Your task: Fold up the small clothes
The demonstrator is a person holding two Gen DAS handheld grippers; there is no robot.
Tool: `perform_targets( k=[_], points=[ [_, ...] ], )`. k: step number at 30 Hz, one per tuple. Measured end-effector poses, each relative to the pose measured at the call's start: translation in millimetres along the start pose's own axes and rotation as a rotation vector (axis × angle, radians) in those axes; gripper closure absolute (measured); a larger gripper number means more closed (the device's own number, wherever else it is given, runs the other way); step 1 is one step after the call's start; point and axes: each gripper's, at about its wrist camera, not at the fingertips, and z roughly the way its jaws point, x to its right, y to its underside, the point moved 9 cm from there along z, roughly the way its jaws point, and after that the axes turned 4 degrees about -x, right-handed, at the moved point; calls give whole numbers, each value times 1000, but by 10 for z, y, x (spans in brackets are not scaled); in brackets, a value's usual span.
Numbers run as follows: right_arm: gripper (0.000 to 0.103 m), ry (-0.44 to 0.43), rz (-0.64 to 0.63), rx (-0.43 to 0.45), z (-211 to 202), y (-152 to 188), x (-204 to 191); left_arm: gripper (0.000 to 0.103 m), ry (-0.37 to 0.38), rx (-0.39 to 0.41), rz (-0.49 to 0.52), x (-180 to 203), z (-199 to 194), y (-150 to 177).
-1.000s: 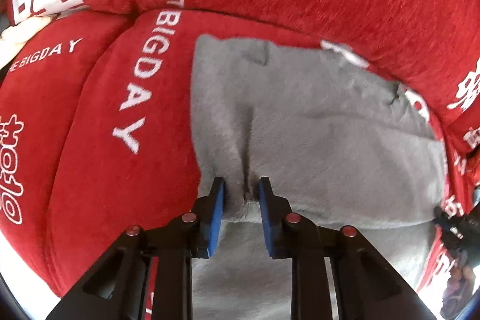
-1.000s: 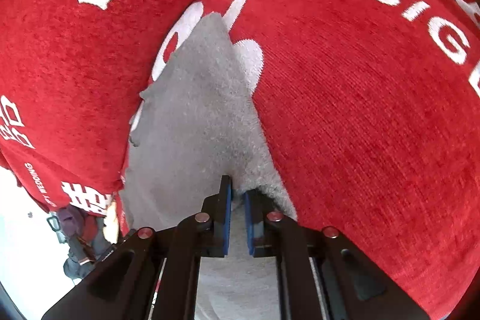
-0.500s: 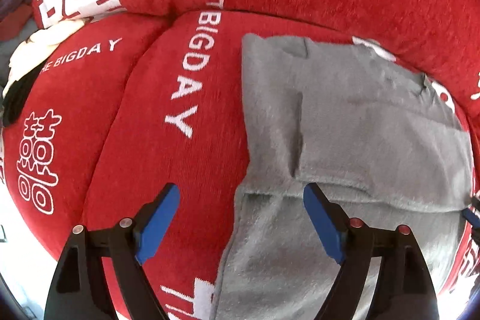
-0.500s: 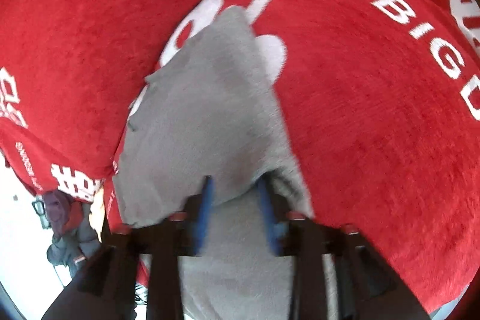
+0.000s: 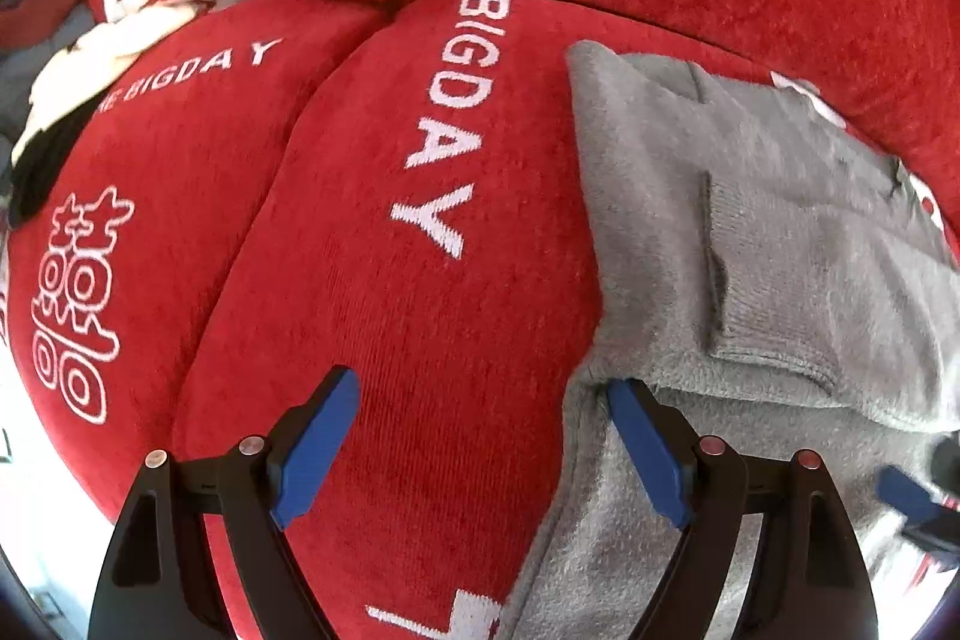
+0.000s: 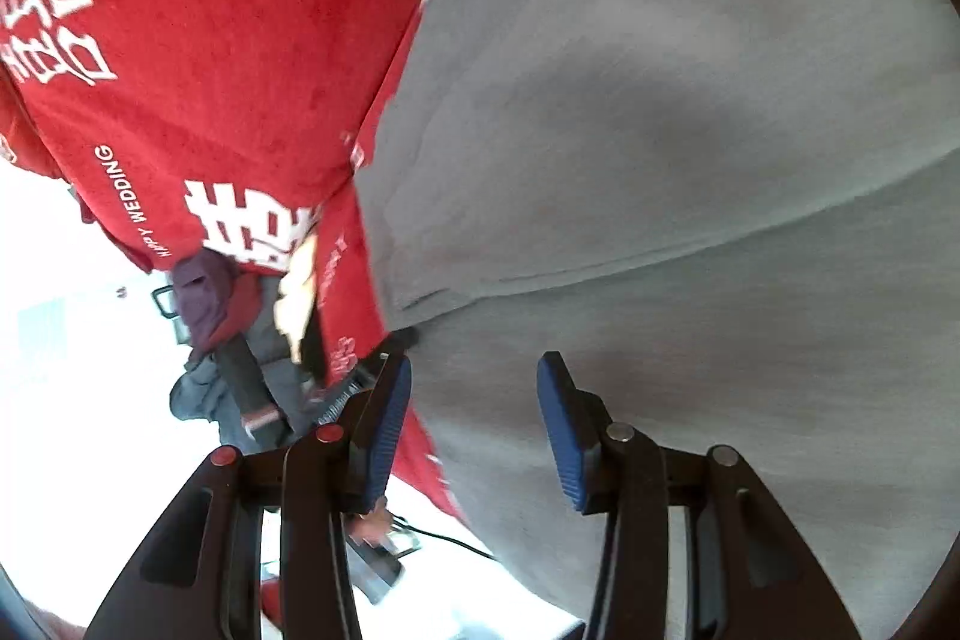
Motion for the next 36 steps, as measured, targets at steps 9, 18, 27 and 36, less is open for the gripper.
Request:
perform_targets(
  k=[9,18,27,36],
  points=[
    [92,-51,62,3,804,-195,-202,18,72,9,-70,-143,4,32],
    [95,50,18,-71,967,13,-148,18,1,-24,-76,-617,-14,261],
    [67,170,-54,-118,703,345,-208,18,4,-67,19,-455,-231,563],
    [47,257,-69,-56,52,496,-111,18,41,-108,98,-104,-409,713]
  ],
)
